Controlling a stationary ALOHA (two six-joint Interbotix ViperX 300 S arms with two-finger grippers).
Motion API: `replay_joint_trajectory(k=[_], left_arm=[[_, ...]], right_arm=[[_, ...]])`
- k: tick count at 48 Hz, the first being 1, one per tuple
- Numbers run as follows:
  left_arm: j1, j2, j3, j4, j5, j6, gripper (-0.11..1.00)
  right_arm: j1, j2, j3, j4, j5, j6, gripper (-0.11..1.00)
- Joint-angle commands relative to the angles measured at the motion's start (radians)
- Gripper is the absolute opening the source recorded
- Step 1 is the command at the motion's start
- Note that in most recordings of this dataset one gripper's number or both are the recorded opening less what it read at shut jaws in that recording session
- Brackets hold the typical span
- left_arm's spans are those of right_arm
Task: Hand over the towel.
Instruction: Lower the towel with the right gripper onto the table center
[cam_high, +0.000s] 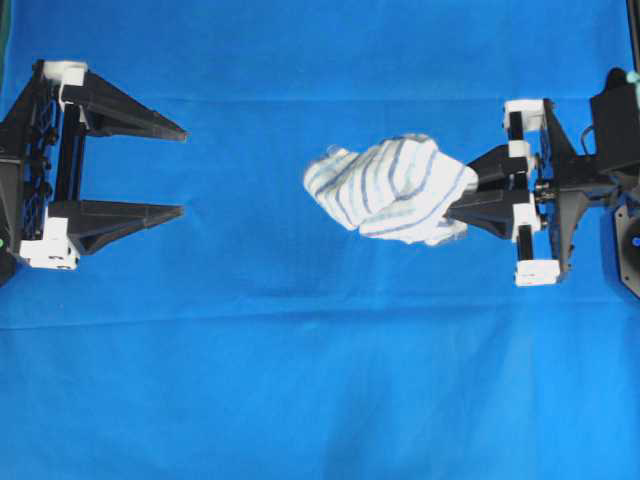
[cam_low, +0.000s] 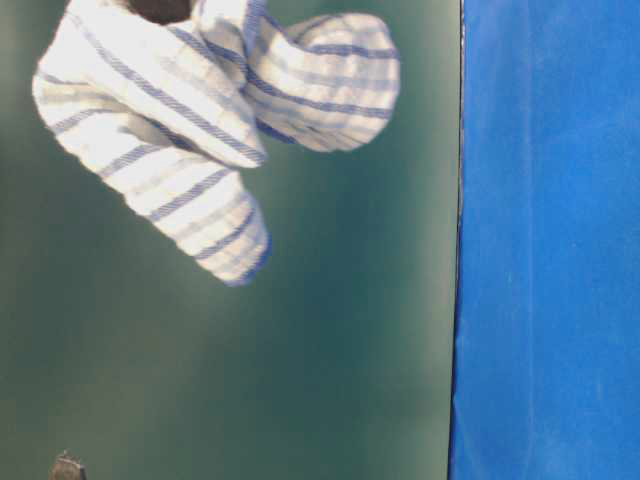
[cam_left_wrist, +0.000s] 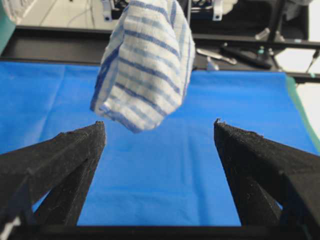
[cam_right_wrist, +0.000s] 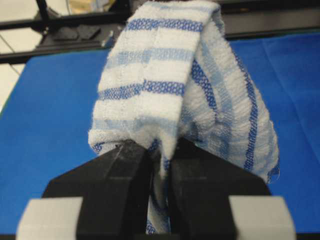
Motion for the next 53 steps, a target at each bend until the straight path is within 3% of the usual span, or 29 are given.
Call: replay_joint_trajectory(k=[1, 13, 31, 42, 53], left_arm=[[0.002, 0.0, -0.015, -0.002, -0.012, 0.002, 0.92], [0.002, 0.002, -0.015, 0.0, -0.015, 0.002, 0.92], [0.002, 0.003, -0.014, 0.0, -0.018, 0.002, 0.92], [0.002, 0.011, -0.012, 0.0, -0.021, 0.002, 0.92], [0.002, 0.015, -0.012, -0.002, -0.021, 0.002, 0.92]], right_arm=[[0.002, 0.006, -0.02, 0.003, -0.005, -0.002, 0.11], [-0.025, 0.101, -0.061, 0.009, 0.015, -0.002, 0.11], [-0.104, 0.463, -0.253, 0.008, 0.268, -0.003, 0.11], [-0.127, 0.678, -0.327, 0.008, 0.278, -0.003, 0.11], [-0.127, 0.729, -0.368, 0.009, 0.304, -0.003, 0.11]])
